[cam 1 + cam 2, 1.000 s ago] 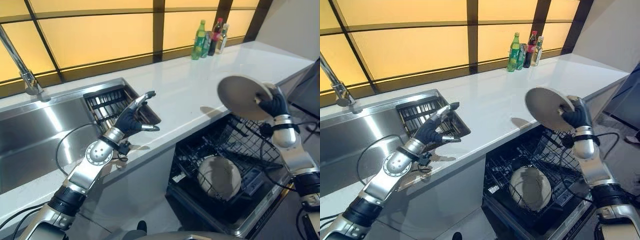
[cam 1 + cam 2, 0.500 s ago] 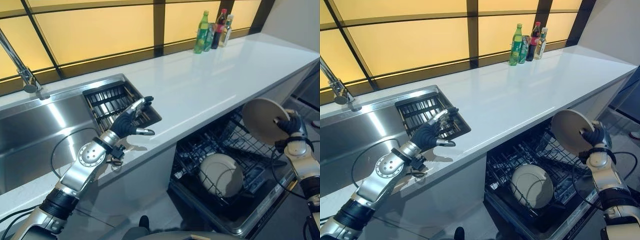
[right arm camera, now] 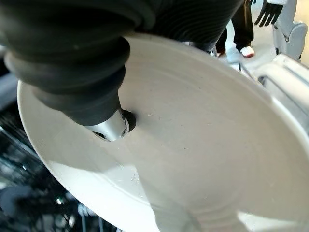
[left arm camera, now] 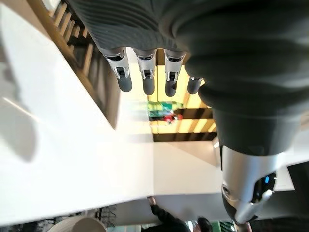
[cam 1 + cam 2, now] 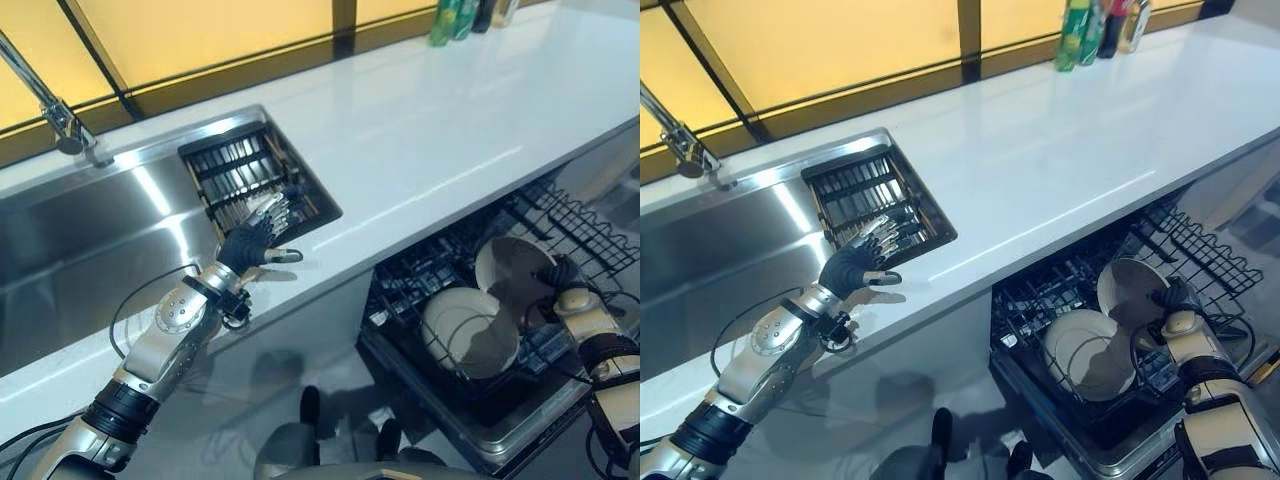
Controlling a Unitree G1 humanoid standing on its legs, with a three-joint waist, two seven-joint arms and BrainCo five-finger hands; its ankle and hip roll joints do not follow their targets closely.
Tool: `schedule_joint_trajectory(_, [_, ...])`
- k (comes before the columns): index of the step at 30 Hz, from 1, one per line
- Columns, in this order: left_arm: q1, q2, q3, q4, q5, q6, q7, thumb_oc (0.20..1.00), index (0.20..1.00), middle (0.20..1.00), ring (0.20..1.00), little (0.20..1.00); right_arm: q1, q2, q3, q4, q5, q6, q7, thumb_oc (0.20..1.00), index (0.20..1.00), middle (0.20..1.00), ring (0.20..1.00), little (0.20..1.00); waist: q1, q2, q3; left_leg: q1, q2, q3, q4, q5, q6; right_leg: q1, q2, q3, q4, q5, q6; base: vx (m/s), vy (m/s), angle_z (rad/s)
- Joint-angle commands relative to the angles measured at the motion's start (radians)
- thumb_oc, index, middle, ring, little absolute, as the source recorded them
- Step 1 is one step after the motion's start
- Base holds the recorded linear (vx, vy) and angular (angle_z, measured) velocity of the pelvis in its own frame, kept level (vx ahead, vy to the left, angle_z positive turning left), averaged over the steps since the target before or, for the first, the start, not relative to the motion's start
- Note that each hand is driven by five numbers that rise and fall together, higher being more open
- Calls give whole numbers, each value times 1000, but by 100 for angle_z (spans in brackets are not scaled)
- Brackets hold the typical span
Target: Pick up plates and place into dishwasher.
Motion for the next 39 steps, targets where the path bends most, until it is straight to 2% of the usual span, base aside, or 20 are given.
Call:
schedule_joint_trajectory(1, [-118, 29, 5, -65, -46, -74, 10, 1000, 1000, 1000, 1000, 1000, -219, -65, 73, 26, 3, -51, 26, 200, 200, 200, 200, 200, 28, 30, 97, 15, -66, 39, 10, -173, 5, -78, -12, 10, 51, -86, 46, -73, -13, 3])
schedule_joint_trajectory(8, [-138, 54, 10, -72, -76, -90, -10, 1000, 1000, 1000, 1000, 1000, -256, -63, 124, 80, -15, -59, 147, 200, 200, 200, 200, 200, 32, 51, 123, -17, -71, 46, 10, -157, 0, -120, -19, -4, 63, -82, 43, -82, 2, 3])
schedule_joint_trajectory(12, [-144, 60, 12, -78, -74, -89, -15, 1000, 1000, 1000, 1000, 1000, -251, -62, 134, 91, 28, -72, 148, 200, 200, 200, 200, 200, 31, 49, 125, -16, -72, 48, 10, -156, -1, -124, -20, -5, 67, -81, 42, -22, 7, 1])
schedule_joint_trajectory(13, [-147, 67, 14, -82, -81, -86, -17, 1000, 1000, 1000, 1000, 1000, -246, -64, 126, 86, 59, -79, 122, 787, 787, 787, 787, 787, 30, 47, 124, -14, -73, 49, 10, -157, 0, -124, -20, -5, 67, -79, 43, 0, 0, 0])
schedule_joint_trajectory(14, [-146, 67, 15, -82, -82, -86, -19, 1000, 1000, 1000, 1000, 1000, -244, -64, 120, 84, 59, -76, 122, 1000, 1000, 1000, 1000, 1000, 30, 47, 124, -13, -73, 50, 10, -157, 0, -124, -20, -5, 67, -79, 43, -18, 30, -1])
schedule_joint_trajectory(19, [-123, 61, 29, -90, -93, -74, -48, 1000, 1000, 1000, 1000, 1000, -219, -74, 26, 54, 208, -108, 0, 1000, 1000, 1000, 1000, 1000, 18, 37, 117, 17, -71, 68, 15, -175, 5, -113, -19, 4, 76, -80, 44, 10, 56, -1])
schedule_joint_trajectory(21, [-93, 35, 32, -94, -80, -77, -54, 1000, 1000, 1000, 1000, 1000, -174, -63, -83, 2, 303, -126, -114, 1000, 1000, 1000, 1000, 1000, 1, 30, 113, 45, -69, 91, 38, -201, 11, -95, -20, 12, 90, -92, 42, 57, 126, -1])
schedule_joint_trajectory(24, [-76, 7, 19, -95, -59, -80, -45, 1000, 1000, 1000, 1000, 1000, -134, -51, -150, -34, 286, -159, -232, 1000, 1000, 1000, 1000, 1000, -11, 22, 99, 45, -70, 112, 86, -225, 20, -91, -25, 18, 116, -103, 36, 50, 140, -4])
schedule_joint_trajectory(27, [-75, -31, -6, -90, -56, -87, -35, 1000, 1000, 1000, 1000, 1000, -80, -37, -209, -74, 257, -184, -404, 1000, 1000, 1000, 1000, 1000, -25, 17, 103, 23, -63, 132, 216, -278, 39, -110, -39, 15, 253, -163, 12, 21, 176, -6])
schedule_joint_trajectory(29, [-81, -53, -29, -83, -47, -90, -23, 1000, 1000, 1000, 1000, 1000, -51, -17, -243, -96, 220, -203, -514, 1000, 1000, 1000, 1000, 1000, -33, 14, 117, -3, -60, 148, 329, -333, 53, -132, -51, 9, 361, -208, -6, 37, 174, -11])
schedule_joint_trajectory(32, [-89, -91, -65, -69, -20, -83, 10, 1000, 1000, 1000, 1000, 1000, -4, 27, -288, -127, 192, -220, -617, 1000, 1000, 1000, 1000, 1000, -46, 13, 137, -46, -49, 161, 497, -425, 76, -171, -76, 12, 535, -288, -30, 56, 165, -22])
schedule_joint_trajectory(34, [-98, -114, -92, -60, -6, -86, 31, 1000, 1000, 1000, 1000, 1000, 10, 55, -299, -124, 195, -236, -662, 1000, 1000, 1000, 1000, 1000, -55, 17, 140, -69, -42, 161, 567, -466, 91, -193, -91, 20, 617, -327, -44, 45, 152, -29])
schedule_joint_trajectory(36, [-107, -128, -113, -49, -3, -95, 46, 1000, 1000, 1000, 1000, 1000, 20, 75, -318, -104, 223, -246, -664, 1000, 1000, 1000, 1000, 1000, -62, 22, 140, -93, -39, 164, 637, -504, 105, -220, -112, 28, 694, -360, -53, 26, 139, -9])
schedule_joint_trajectory(39, [-123, -144, -125, -49, -4, -97, 61, 1000, 1000, 1000, 1000, 1000, 26, 102, -333, -43, 271, -253, -604, 1000, 1000, 1000, 1000, 1000, -69, 31, 147, -144, -41, 161, 762, -563, 127, -277, -143, 45, 821, -410, -69, -16, 101, 0])
